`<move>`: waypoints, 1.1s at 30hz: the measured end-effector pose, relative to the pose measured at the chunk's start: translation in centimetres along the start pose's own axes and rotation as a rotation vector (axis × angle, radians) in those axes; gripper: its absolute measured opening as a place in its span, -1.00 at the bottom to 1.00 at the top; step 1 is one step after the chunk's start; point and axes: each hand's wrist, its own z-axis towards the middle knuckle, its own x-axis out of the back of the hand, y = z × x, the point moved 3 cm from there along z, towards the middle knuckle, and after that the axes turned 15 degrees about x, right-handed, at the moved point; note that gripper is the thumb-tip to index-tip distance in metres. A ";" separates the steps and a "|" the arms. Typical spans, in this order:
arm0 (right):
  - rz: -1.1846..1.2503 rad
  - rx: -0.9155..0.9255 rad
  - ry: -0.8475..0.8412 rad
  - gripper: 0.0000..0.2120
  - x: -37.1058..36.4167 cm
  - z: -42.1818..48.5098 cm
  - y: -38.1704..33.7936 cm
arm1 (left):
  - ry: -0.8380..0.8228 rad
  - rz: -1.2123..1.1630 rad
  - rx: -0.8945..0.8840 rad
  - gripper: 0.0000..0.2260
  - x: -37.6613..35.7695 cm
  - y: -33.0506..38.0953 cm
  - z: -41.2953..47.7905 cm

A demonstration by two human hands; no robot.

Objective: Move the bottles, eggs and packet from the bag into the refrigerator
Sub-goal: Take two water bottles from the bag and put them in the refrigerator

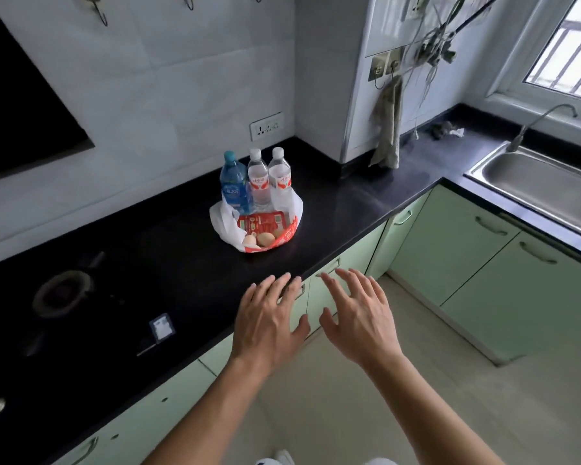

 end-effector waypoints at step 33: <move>0.229 0.465 -0.115 -0.47 -8.7 29.9 16.7 | 0.156 -0.034 0.585 -0.51 -5.3 0.1 23.5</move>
